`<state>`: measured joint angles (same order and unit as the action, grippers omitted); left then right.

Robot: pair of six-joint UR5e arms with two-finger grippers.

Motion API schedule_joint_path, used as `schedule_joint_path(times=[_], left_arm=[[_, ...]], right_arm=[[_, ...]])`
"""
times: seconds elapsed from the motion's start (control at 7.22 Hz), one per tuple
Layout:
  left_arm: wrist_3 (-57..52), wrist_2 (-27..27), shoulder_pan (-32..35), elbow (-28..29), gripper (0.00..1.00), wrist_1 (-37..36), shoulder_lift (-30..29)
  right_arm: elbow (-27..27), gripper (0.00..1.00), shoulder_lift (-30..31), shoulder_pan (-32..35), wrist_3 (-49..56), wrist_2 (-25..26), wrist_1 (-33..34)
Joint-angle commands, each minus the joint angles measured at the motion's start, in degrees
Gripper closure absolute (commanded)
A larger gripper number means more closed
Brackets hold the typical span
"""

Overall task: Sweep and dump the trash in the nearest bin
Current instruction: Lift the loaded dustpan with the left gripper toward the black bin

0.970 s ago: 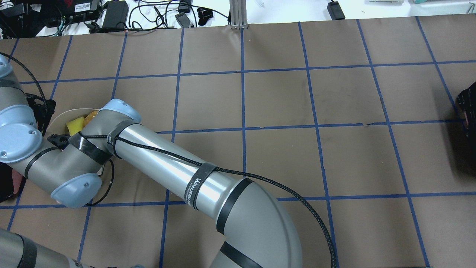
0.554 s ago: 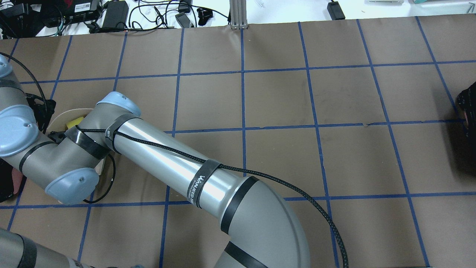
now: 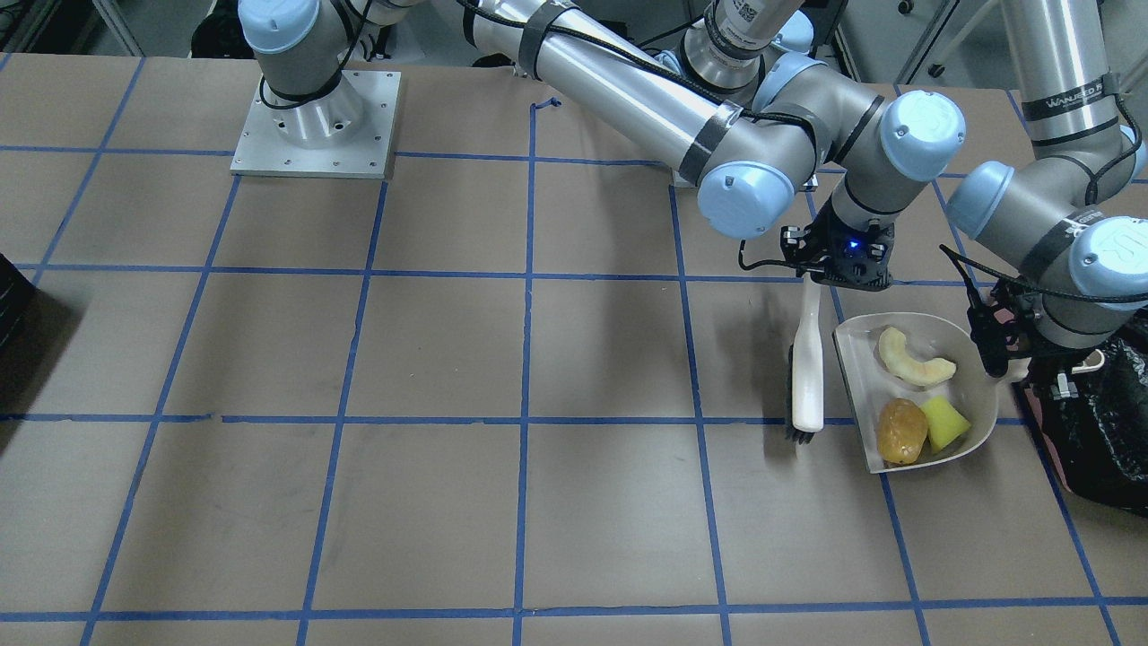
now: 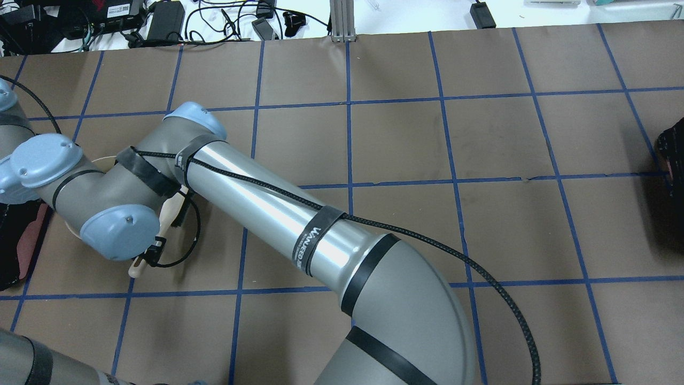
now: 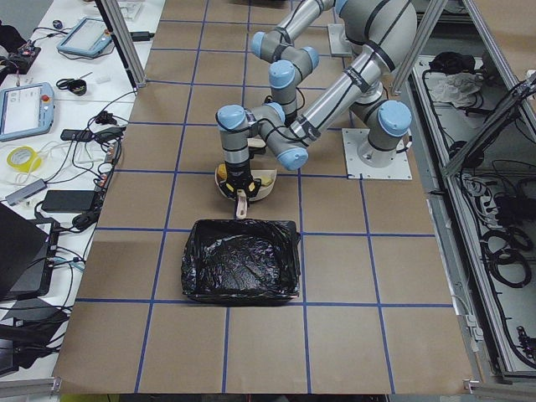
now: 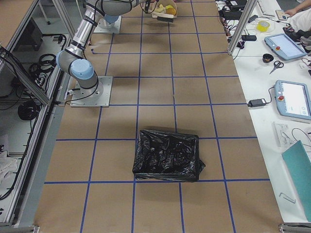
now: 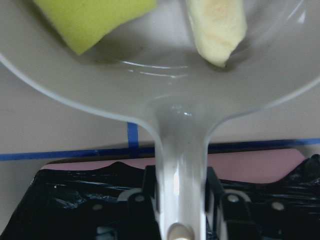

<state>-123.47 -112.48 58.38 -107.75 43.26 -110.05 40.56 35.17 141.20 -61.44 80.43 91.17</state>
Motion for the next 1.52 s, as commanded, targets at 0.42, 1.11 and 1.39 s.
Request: schedule_joint_path(times=[0.42,1.11,1.39], left_arm=[[2.78,8.4,-0.9,2.71,1.0,2.86,1.5],[2.8,18.69,-11.42,18.95,1.0,29.2,0.72],[-2.27,18.87,-16.52,24.85,1.0,34.68,0.1]], right_arm=[[20.35,1.0,18.64,-13.9,15.88,5.44,-5.75],[62.93,1.0,42.68,-20.43,25.23,7.46,22.38],[65.69,1.0,42.88,-20.35,24.79,6.59,22.3]])
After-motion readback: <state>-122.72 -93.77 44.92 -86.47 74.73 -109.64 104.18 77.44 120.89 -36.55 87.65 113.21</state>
